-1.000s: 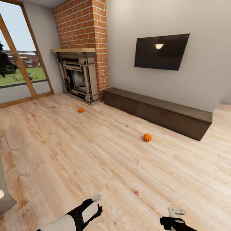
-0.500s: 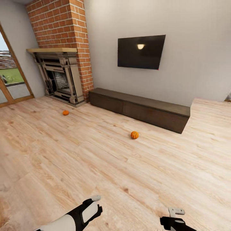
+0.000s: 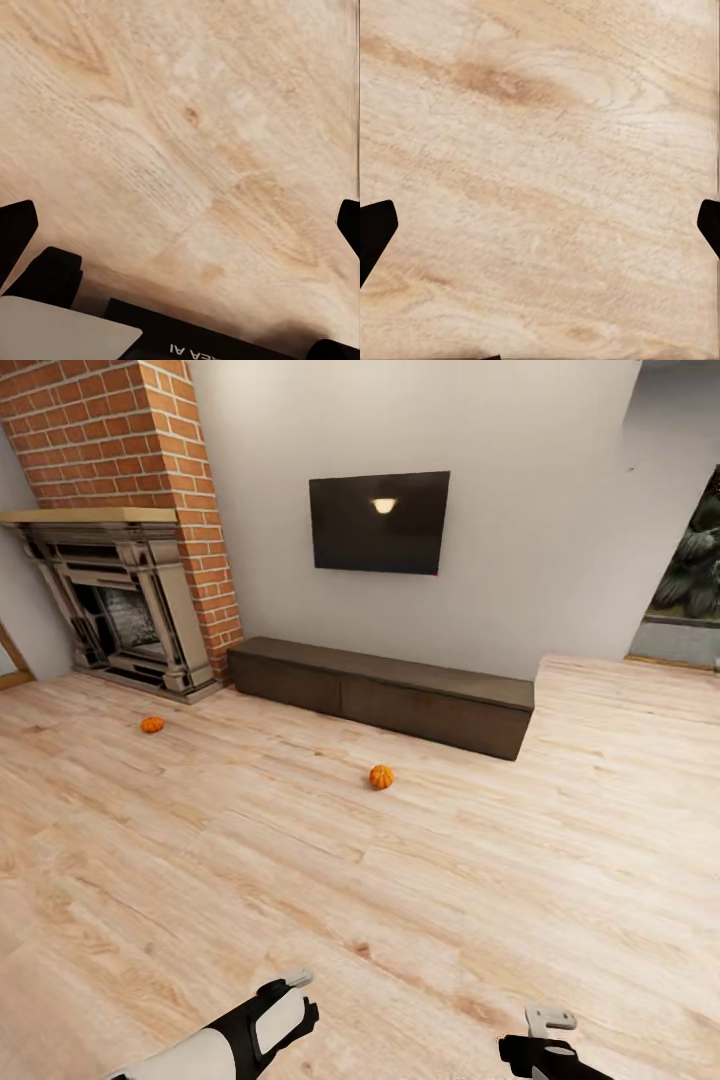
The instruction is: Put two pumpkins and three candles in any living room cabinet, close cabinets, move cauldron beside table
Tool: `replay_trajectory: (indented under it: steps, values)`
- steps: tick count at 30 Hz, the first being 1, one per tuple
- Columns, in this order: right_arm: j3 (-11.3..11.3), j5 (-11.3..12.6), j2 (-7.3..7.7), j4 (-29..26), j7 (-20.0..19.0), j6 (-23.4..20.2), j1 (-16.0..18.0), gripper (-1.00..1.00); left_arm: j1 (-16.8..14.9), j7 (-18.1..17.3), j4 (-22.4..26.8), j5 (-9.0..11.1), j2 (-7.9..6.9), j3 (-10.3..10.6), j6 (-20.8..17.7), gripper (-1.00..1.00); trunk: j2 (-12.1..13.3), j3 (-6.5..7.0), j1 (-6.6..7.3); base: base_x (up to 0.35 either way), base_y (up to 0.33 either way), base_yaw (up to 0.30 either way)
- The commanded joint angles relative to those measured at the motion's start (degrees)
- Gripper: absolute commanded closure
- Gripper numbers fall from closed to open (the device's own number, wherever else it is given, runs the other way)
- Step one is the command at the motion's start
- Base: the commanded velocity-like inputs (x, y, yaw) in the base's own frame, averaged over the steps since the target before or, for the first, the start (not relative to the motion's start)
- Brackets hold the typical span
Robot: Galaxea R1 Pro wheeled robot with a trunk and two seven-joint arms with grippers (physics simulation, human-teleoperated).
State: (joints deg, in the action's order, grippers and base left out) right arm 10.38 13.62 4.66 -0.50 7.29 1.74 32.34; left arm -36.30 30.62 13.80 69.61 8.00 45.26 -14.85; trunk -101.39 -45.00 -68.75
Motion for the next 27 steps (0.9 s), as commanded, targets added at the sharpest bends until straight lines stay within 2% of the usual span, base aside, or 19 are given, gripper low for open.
replay_trajectory:
  steps: [1, 13, 20, 27]
  values:
    - [0.00, 0.00, 0.00, -0.01, 0.00, -0.01, 0.00, -1.00, 0.00, 0.00, 0.00, 0.00, 0.00, 0.00, 0.00, -1.00, 0.00, 0.00, 0.00, 0.000, 0.000, -0.295]
    - [0.05, -0.04, -0.03, 0.05, -0.04, 0.01, 0.00, -1.00, 0.00, -0.03, 0.00, 0.02, 0.00, 0.00, 0.08, -1.00, 0.00, 0.00, 0.00, 0.000, 0.000, -0.280]
    - [0.08, -0.08, -0.15, 0.22, -0.07, 0.01, 0.00, -1.00, 0.00, -0.02, -0.89, 0.09, -0.16, 0.00, 0.09, -1.00, 0.00, 0.00, 0.00, 0.000, 0.000, -0.035]
    - [0.41, -0.67, -0.24, 0.58, -0.09, 0.05, -1.38, -1.00, 0.08, 0.01, -7.10, 0.55, -0.65, -0.08, 0.09, -1.00, 0.00, 0.00, 0.00, 0.000, 0.000, -0.001]
